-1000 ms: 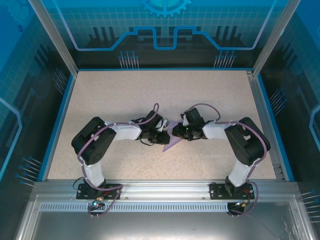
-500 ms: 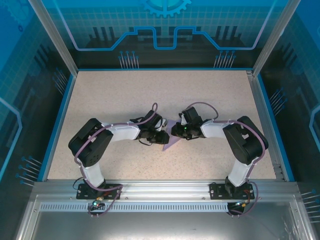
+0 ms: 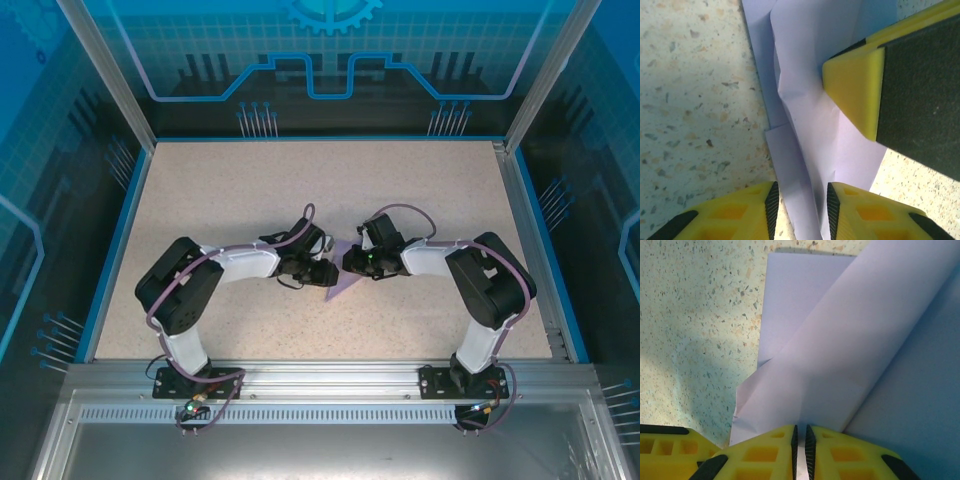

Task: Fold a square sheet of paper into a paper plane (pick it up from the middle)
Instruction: Fourth fold the wing at the center of the table.

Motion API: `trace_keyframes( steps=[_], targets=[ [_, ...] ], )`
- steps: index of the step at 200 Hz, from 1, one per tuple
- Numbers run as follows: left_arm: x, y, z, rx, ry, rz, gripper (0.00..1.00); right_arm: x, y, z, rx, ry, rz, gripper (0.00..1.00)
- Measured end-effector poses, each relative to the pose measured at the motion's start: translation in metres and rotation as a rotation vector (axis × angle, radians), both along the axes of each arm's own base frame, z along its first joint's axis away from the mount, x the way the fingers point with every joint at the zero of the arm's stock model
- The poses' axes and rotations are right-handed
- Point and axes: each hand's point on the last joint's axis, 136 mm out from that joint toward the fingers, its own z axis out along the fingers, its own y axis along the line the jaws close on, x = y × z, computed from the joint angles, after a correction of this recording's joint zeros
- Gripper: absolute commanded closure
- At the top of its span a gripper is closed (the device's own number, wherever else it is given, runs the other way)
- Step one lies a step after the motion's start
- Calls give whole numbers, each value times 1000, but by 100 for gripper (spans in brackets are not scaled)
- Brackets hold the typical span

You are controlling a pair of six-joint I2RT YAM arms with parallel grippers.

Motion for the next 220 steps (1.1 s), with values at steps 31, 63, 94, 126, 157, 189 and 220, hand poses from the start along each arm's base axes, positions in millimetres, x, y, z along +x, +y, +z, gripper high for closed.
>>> trace_keyframes(
  steps=[31, 63, 94, 126, 157, 189, 220],
  targets=[
    [2, -1, -6, 8, 10, 0, 69, 0, 0, 0, 0, 0, 0, 84],
    [3, 0, -7, 14, 16, 2, 75, 0, 0, 0, -1, 0, 0, 84],
    [4, 1, -9, 33, 16, -9, 78, 0, 0, 0, -1, -2, 2, 84],
    [5, 1, -10, 51, 22, -16, 79, 0, 0, 0, -1, -2, 2, 84],
    [5, 1, -10, 72, 18, -21, 79, 0, 0, 0, -2, -2, 2, 84],
    [5, 2, -7, 96, -8, -18, 75, 0, 0, 0, -3, -1, 2, 85],
    [13, 2, 13, 92, -75, -1, 73, 0, -1, 0, -4, -1, 1, 85]
  ],
)
